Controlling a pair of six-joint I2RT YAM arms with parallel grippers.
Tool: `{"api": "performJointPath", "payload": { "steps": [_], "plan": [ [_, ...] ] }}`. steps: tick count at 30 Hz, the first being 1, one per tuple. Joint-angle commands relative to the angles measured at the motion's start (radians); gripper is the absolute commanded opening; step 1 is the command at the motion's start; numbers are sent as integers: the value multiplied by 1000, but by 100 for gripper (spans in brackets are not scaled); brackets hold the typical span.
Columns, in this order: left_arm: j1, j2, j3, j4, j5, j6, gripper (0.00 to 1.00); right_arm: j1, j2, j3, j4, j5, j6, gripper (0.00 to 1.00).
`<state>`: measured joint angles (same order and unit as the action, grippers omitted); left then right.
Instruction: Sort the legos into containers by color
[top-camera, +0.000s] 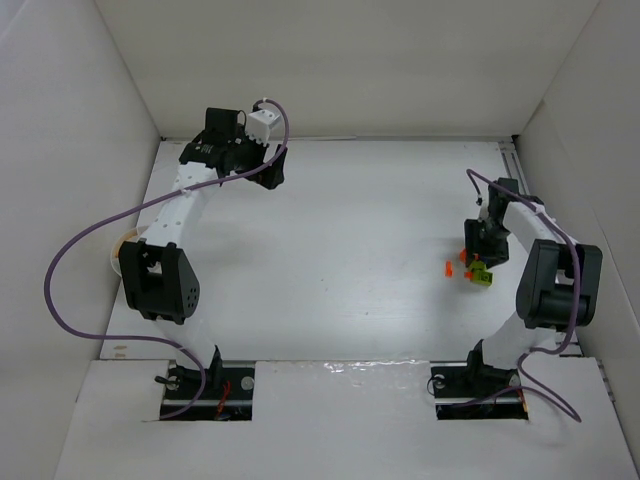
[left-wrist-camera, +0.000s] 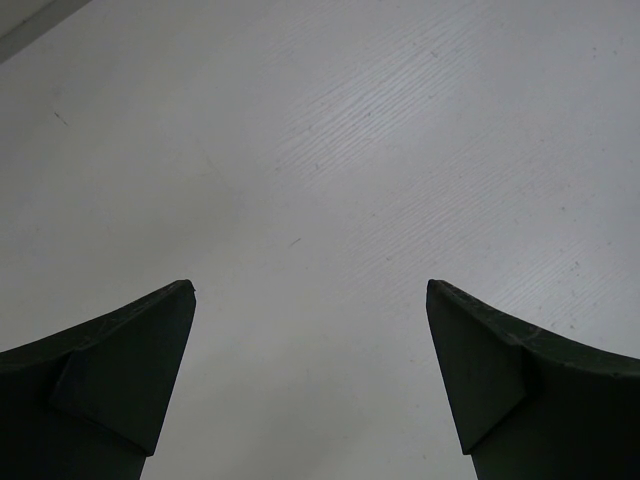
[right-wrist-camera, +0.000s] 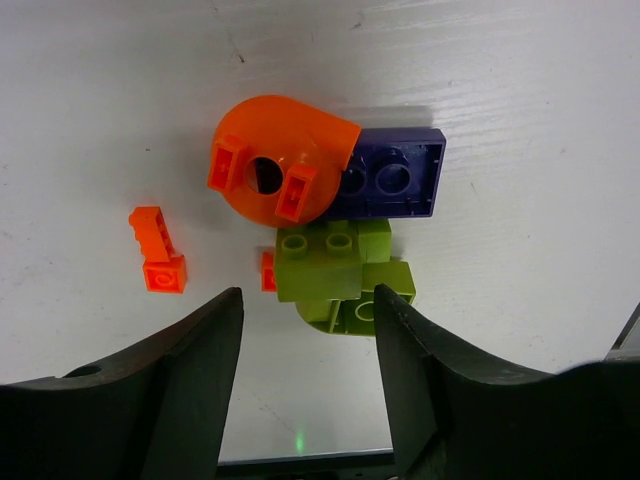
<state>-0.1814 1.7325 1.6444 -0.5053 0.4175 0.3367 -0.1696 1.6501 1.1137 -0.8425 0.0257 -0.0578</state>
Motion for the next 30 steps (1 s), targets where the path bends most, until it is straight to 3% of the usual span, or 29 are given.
{"api": "performJointPath", "payload": {
  "steps": [1, 13, 19, 20, 23, 30],
  "plan": [
    [3, -4, 32, 17, 12, -11, 100, -5, 4, 34, 39, 6, -17, 59],
    [3, 6, 32, 17, 3, -11, 100, -5, 45, 24, 57, 16, -27, 54],
    [3, 6, 32, 17, 3, -11, 100, -5, 54, 24, 57, 16, -36, 36],
    [3, 6, 32, 33, 3, -22, 100, -5, 54, 24, 57, 7, -36, 27],
    [19, -43, -32, 88, -17, -68, 100, -5, 28, 90, 13, -81, -36, 22],
    [97, -229, -262, 255, 239, -93, 100, 87, 94, 443, -165, -502, 34, 18]
  ]
}}
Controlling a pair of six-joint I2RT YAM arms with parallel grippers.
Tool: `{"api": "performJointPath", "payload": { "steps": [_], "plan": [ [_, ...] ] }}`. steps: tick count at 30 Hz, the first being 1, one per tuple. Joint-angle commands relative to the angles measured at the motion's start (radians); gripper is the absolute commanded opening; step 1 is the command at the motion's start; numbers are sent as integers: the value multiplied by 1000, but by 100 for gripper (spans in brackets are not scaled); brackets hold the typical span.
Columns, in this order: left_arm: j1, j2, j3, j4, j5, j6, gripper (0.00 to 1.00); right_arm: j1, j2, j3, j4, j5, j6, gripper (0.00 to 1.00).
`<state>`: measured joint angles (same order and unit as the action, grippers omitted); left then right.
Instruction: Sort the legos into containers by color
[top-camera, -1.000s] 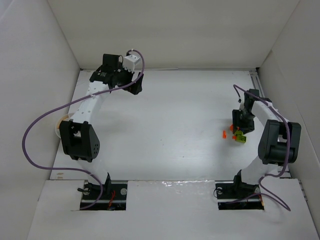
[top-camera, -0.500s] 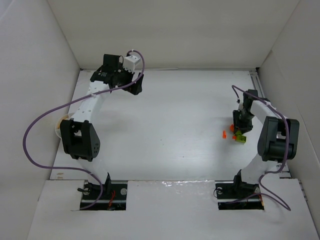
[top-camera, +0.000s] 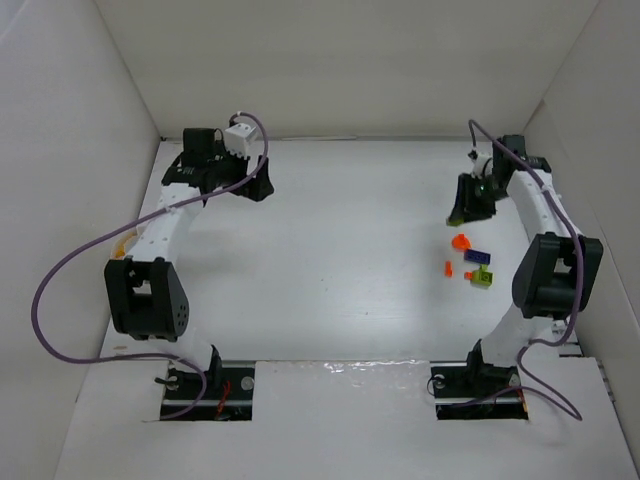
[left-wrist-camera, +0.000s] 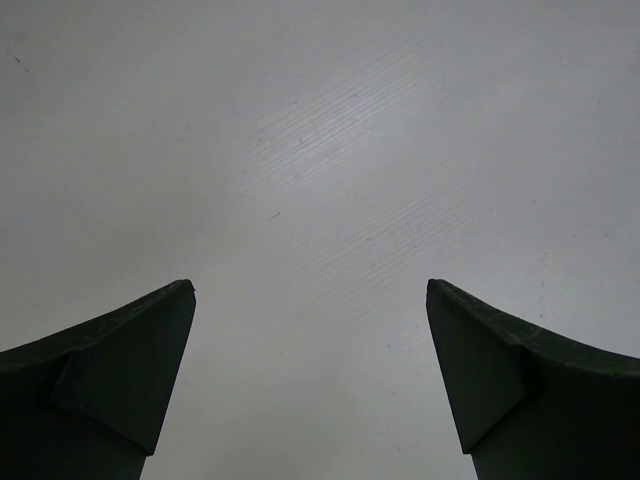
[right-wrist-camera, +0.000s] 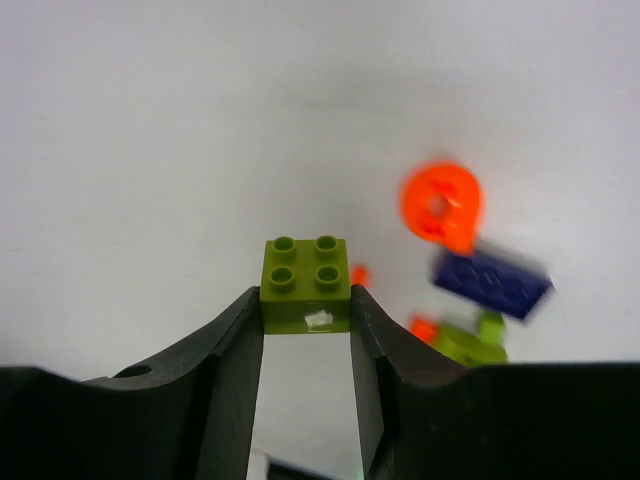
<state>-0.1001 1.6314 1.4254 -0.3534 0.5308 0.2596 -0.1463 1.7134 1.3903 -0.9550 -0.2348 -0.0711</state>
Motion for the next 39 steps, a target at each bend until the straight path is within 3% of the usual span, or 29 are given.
{"api": "performJointPath", "payload": {
  "steps": [1, 2, 3, 9, 13, 17, 20, 23, 24, 25, 30, 36, 39],
  "plan": [
    [16, -142, -54, 103, 141, -2, 100, 82, 52, 215, -73, -292, 68, 18],
    [16, -153, -63, 103, 152, 9, 100, 123, 73, 263, -82, -401, 85, 17],
    [16, -162, -63, 94, 169, 23, 100, 146, 128, 361, -91, -452, 100, 17],
    [27, -193, -63, 60, 299, 49, 100, 332, 282, 597, -100, -735, 172, 16],
    [-18, -214, -63, 80, 293, 55, 100, 405, 414, 803, -59, -900, 289, 16],
    [-52, -214, -82, 80, 293, 116, 94, 441, 498, 859, 27, -1043, 399, 14],
    [-78, -223, -104, 105, 331, 177, 83, 451, 509, 810, 253, -1188, 618, 13],
    [-87, -237, -175, 206, 428, 188, 74, 452, 537, 773, 581, -1323, 892, 10],
    [-96, -252, -201, 250, 428, 161, 74, 452, 537, 712, 730, -1334, 1129, 10],
    [-96, -263, -221, 331, 428, 144, 73, 452, 548, 711, 830, -1334, 1142, 9],
    [-119, -254, -272, 582, 408, -15, 62, 471, 571, 766, 831, -1344, 1142, 9],
    [-141, -222, -342, 938, 408, -297, 60, 499, 581, 776, 851, -1344, 1163, 9],
    [-161, -222, -394, 1081, 419, -326, 59, 499, 581, 776, 883, -1344, 1199, 9]
  ]
}}
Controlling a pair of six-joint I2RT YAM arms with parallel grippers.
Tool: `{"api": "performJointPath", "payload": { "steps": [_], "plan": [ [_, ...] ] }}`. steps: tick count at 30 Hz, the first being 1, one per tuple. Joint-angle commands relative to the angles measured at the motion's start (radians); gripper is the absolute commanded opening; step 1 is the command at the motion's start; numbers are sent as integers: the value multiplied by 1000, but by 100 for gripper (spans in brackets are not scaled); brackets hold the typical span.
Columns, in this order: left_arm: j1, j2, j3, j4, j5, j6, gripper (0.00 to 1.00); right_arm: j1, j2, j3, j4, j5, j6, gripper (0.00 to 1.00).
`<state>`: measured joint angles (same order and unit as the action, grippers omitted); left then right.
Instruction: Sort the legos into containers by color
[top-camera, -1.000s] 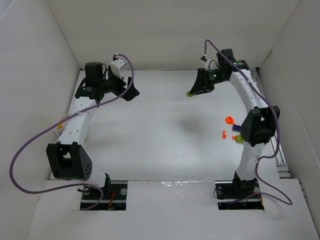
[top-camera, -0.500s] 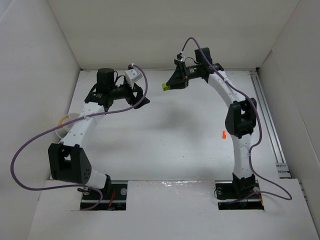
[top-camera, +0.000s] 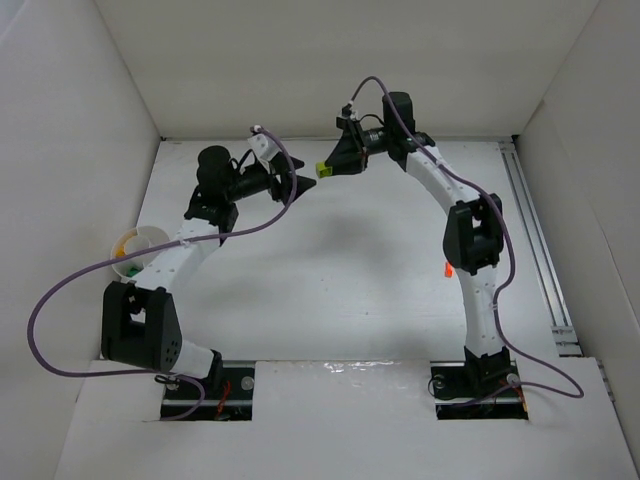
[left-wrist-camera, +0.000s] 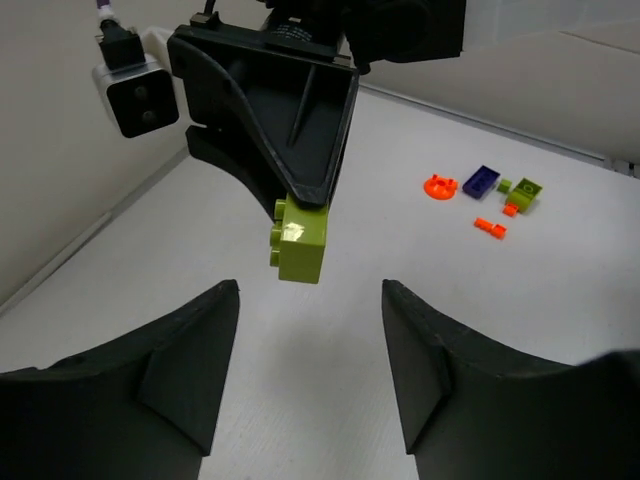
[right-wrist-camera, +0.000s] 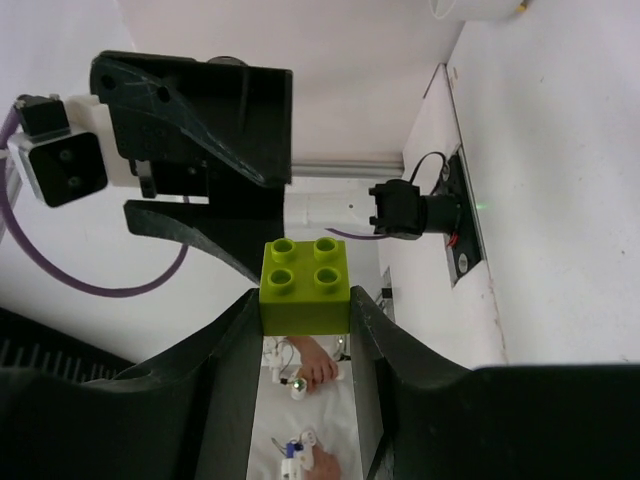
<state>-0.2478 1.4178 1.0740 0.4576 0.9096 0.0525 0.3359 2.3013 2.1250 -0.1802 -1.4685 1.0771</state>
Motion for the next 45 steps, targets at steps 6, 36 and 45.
{"api": "performJointPath", "payload": {
  "steps": [6, 36, 45],
  "plan": [
    [-45, 1, -85, 312, 51, -119, 43, 26, -6, 41, 163, -110, 109, 9],
    [-64, -31, -115, 273, -129, -2, 45, 35, -16, 10, 266, -119, 187, 8],
    [-82, -22, -85, 273, -139, 7, 45, 45, -16, 10, 308, -119, 215, 8]
  ]
}}
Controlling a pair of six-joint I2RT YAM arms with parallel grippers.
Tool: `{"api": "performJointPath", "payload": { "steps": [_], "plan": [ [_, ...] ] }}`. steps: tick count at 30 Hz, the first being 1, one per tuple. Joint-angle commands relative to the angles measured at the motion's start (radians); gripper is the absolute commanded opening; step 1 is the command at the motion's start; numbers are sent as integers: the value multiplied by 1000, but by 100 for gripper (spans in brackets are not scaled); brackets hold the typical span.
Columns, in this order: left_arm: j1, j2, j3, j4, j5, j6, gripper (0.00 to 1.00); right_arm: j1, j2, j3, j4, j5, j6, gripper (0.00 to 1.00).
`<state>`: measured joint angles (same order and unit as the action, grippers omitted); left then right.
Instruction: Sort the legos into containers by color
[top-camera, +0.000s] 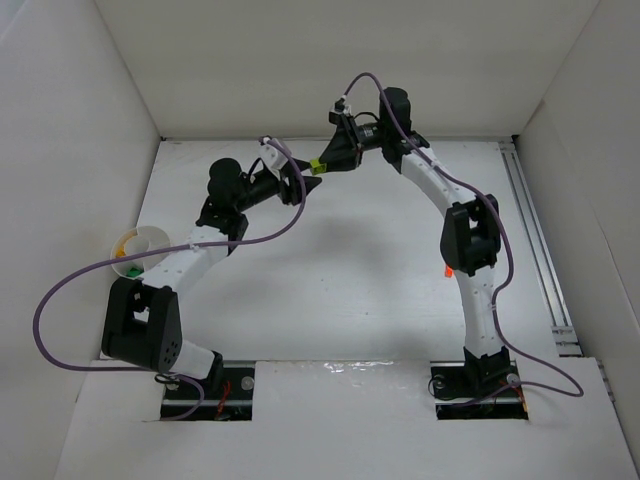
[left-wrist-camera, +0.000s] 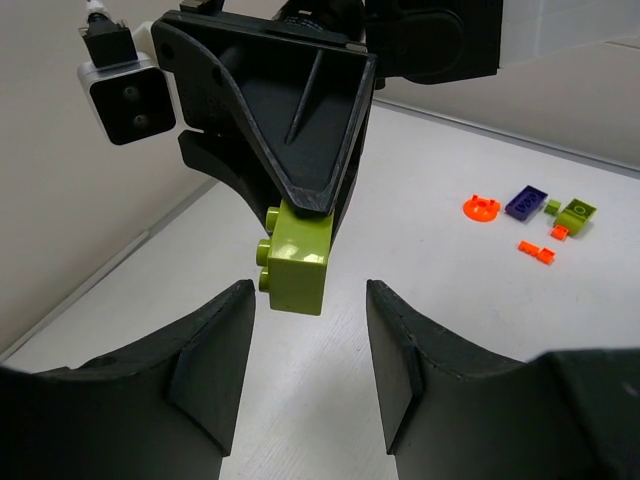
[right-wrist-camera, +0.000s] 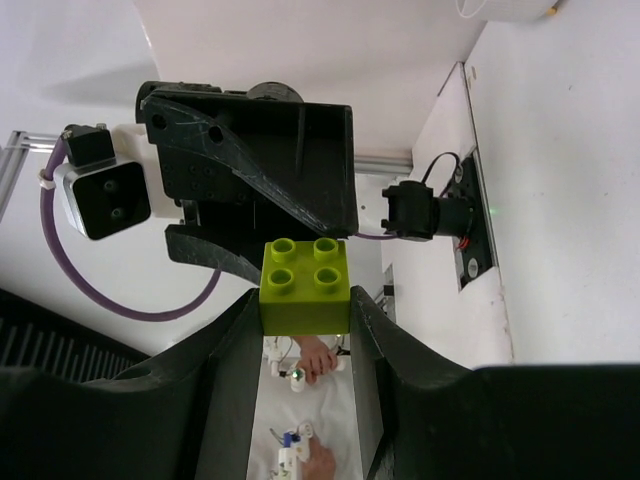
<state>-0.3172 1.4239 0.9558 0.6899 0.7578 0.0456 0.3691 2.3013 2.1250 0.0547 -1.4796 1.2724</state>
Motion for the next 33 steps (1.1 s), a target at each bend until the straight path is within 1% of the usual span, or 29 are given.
{"api": "performJointPath", "payload": {
  "steps": [1, 6, 9, 13, 18, 19, 22, 23, 24, 25, 26, 27, 28, 29, 31, 33],
  "plan": [
    [-13, -17, 34, 40, 12, 14, 45, 11, -16, 10, 73, -108, 19, 8],
    [-13, -17, 44, 40, 0, 14, 45, 11, -16, -19, 82, -117, 28, 8],
    [-13, -17, 44, 40, -15, 23, 42, 11, -16, -29, 91, -117, 28, 8],
    [-13, -26, 44, 40, -38, 23, 42, 11, -16, -30, 91, -117, 28, 8],
    [-13, -26, 44, 40, -38, 23, 35, 11, -16, -30, 100, -117, 28, 8],
    [-13, -26, 44, 40, -38, 23, 32, 11, -16, -30, 100, -117, 38, 8],
    [-13, -26, 44, 40, -38, 23, 27, 11, -16, -30, 100, -117, 38, 8],
    [-13, -26, 44, 40, -38, 23, 22, 11, -16, -30, 109, -117, 38, 8],
    [-13, -26, 44, 40, -38, 23, 20, 11, -16, -30, 109, -117, 38, 8],
    [-13, -26, 44, 40, -38, 23, 18, 11, -16, -30, 109, -117, 38, 11],
    [-13, -26, 44, 40, -51, 23, 16, 11, -16, -30, 119, -117, 38, 16],
    [-13, -26, 44, 40, -66, 23, 12, 11, -16, -30, 119, -117, 50, 26],
    [-13, -36, 44, 7, -66, 23, 10, 11, -16, -30, 128, -117, 50, 40],
    [-13, -36, 72, -25, -77, 37, 9, 11, -16, -30, 128, -117, 50, 45],
    [-13, -69, 81, -88, -104, 46, 7, -13, -16, -59, 128, -97, 50, 52],
    [-13, -101, 81, -170, -138, 57, 4, -47, -43, -95, 152, -35, 50, 53]
  ]
}}
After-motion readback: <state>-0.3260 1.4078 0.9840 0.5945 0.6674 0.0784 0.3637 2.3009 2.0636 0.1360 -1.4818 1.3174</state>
